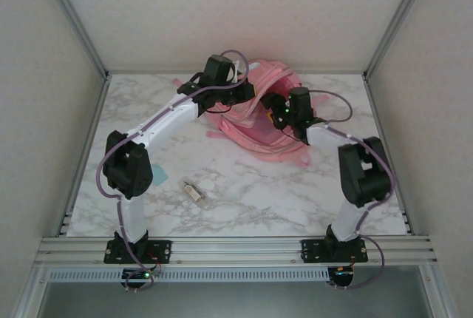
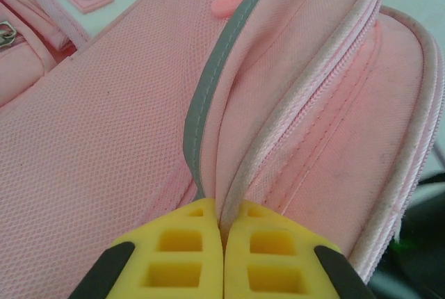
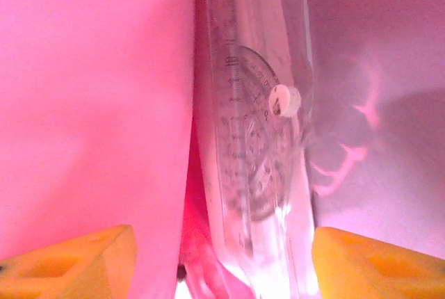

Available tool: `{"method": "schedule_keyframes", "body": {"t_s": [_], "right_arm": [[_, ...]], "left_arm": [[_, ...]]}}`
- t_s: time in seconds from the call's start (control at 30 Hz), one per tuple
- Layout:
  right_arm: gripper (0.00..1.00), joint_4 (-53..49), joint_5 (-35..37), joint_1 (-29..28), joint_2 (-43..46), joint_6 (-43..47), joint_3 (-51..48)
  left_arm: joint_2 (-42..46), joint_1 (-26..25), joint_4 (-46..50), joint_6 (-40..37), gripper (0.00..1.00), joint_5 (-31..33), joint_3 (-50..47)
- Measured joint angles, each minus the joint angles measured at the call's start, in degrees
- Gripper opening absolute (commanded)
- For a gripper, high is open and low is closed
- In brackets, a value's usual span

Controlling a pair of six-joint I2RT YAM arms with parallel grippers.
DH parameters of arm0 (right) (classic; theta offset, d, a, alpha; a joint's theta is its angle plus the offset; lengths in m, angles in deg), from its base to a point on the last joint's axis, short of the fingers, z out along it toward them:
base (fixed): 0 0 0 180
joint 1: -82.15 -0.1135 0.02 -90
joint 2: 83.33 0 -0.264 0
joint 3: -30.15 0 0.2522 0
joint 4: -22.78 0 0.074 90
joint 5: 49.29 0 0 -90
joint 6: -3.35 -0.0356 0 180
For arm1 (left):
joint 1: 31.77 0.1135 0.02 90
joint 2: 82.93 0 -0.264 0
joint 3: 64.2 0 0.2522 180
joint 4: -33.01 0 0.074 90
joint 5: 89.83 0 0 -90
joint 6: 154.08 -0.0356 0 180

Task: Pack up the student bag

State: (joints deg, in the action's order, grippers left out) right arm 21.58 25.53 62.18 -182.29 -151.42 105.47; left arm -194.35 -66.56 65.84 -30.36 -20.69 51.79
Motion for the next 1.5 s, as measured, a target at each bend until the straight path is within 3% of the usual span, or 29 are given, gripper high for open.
{"method": "schedule_keyframes", "body": {"t_s": [0.13,0.23,0.37,0.4,0.47,0.5,0.57,0.63,0.83,1.03,1.2,1.5], "right_arm": [[0.80,-11.82,3.56,0.00,8.41,7.80,0.07],[0.99,-19.71,6.25,0.00,12.37,13.00,-0.02],[0.99,-26.25,9.03,0.00,17.44,18.84,-2.99],[0.99,-28.48,10.01,0.00,18.51,19.63,-3.39],[0.99,-31.54,11.34,0.02,20.35,21.77,-3.78],[0.99,-32.72,11.67,0.02,21.24,22.77,-3.87],[0.99,-34.69,12.28,0.02,23.02,24.55,-3.89],[0.99,-36.63,12.26,0.02,24.44,26.05,-3.87],[0.99,-41.20,12.17,-0.63,25.35,28.02,-4.09],[0.99,-39.78,12.13,-4.33,26.86,26.36,-8.68],[0.98,-38.60,12.20,-6.84,26.01,23.21,-10.88],[0.99,-35.56,14.19,-8.46,22.10,19.50,-13.46]], "left_arm": [[0.00,0.00,-0.02,0.33,0.00,0.44,0.00],[0.00,-0.02,-0.57,0.68,0.00,0.42,-0.28],[0.00,-0.07,-1.27,0.83,0.01,0.37,-1.25],[0.00,-0.17,-1.38,0.83,0.09,0.37,-1.49],[0.00,-0.26,-1.60,0.74,0.48,0.11,-2.01],[0.02,-0.26,-1.68,0.79,0.62,-0.07,-2.32],[0.66,-0.26,-1.86,0.94,0.76,-0.24,-3.50],[2.51,0.04,-2.36,1.22,0.83,-0.22,-6.34],[9.97,4.70,-2.64,1.49,0.85,0.92,-15.32],[9.81,11.76,-3.87,1.49,0.82,4.42,-17.99],[4.11,13.88,-7.96,1.46,0.72,6.21,-17.97],[-9.92,13.88,-13.09,4.76,0.67,5.49,-13.97]]}}
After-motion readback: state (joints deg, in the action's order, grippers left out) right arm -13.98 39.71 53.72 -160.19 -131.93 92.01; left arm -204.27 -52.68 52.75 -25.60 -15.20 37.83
